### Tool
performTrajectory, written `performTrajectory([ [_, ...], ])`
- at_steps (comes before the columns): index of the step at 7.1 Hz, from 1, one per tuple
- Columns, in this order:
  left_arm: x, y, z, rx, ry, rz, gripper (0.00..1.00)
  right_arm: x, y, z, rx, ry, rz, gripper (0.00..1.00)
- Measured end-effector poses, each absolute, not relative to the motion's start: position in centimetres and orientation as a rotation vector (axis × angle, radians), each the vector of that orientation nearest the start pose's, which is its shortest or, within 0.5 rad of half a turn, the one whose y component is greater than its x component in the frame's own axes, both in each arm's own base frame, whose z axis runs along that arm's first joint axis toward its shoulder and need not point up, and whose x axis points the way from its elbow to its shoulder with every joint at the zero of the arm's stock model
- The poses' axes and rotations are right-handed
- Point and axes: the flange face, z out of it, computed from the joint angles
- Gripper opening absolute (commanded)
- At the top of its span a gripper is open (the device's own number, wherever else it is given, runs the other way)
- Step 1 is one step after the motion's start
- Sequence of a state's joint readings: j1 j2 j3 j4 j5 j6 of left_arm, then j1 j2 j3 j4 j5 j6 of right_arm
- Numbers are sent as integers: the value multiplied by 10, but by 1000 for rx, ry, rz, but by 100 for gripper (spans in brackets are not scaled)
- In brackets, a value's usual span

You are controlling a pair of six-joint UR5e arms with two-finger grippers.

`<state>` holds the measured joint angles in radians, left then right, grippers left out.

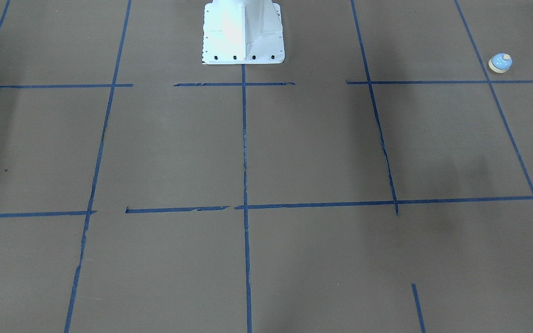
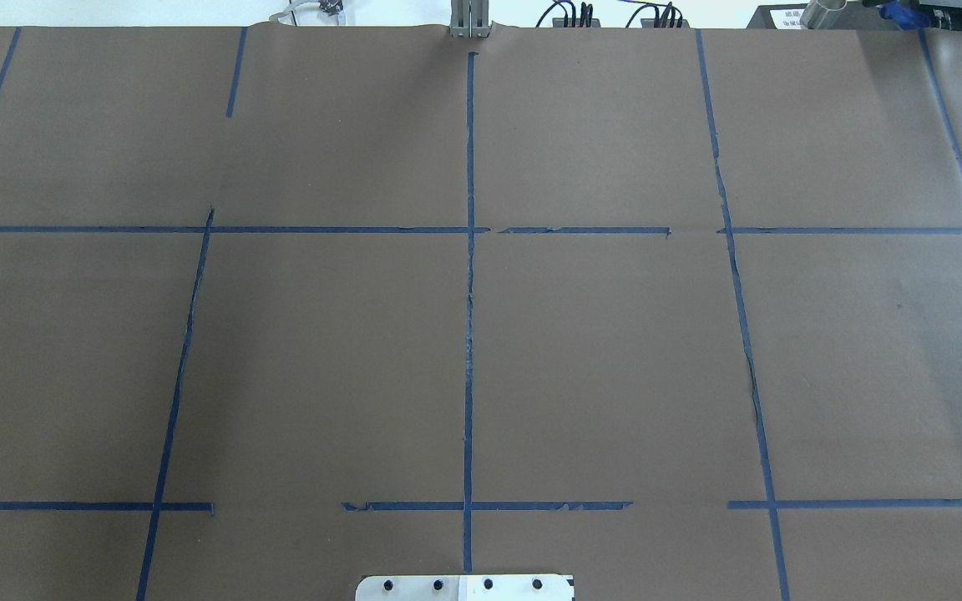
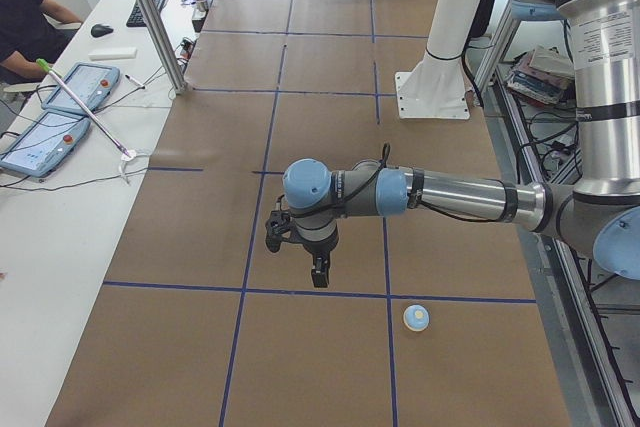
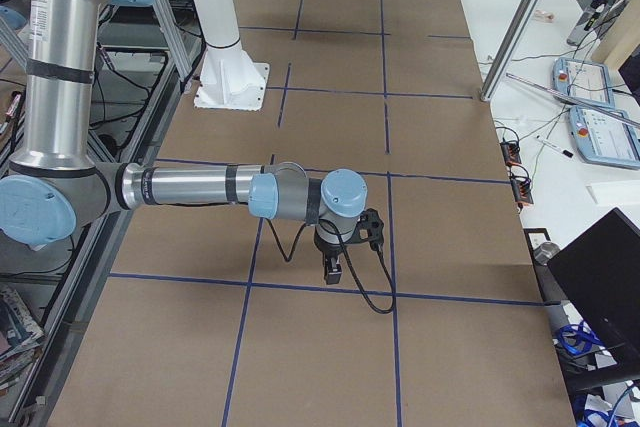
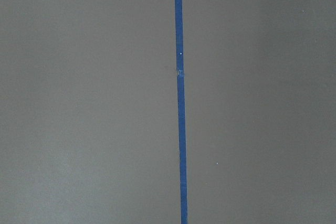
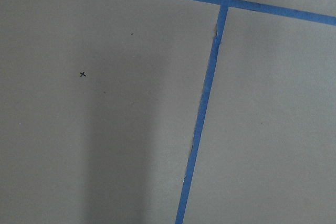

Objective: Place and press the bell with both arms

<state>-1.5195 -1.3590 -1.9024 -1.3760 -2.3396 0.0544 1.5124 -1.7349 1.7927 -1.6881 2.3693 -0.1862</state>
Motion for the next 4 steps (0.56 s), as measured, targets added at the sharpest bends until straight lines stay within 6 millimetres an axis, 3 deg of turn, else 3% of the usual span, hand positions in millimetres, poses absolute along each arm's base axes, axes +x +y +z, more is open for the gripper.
performTrajectory([
  [4,-45,-391,610,-75,769,69,100,37,-420,635,-7,-802,-206,100],
])
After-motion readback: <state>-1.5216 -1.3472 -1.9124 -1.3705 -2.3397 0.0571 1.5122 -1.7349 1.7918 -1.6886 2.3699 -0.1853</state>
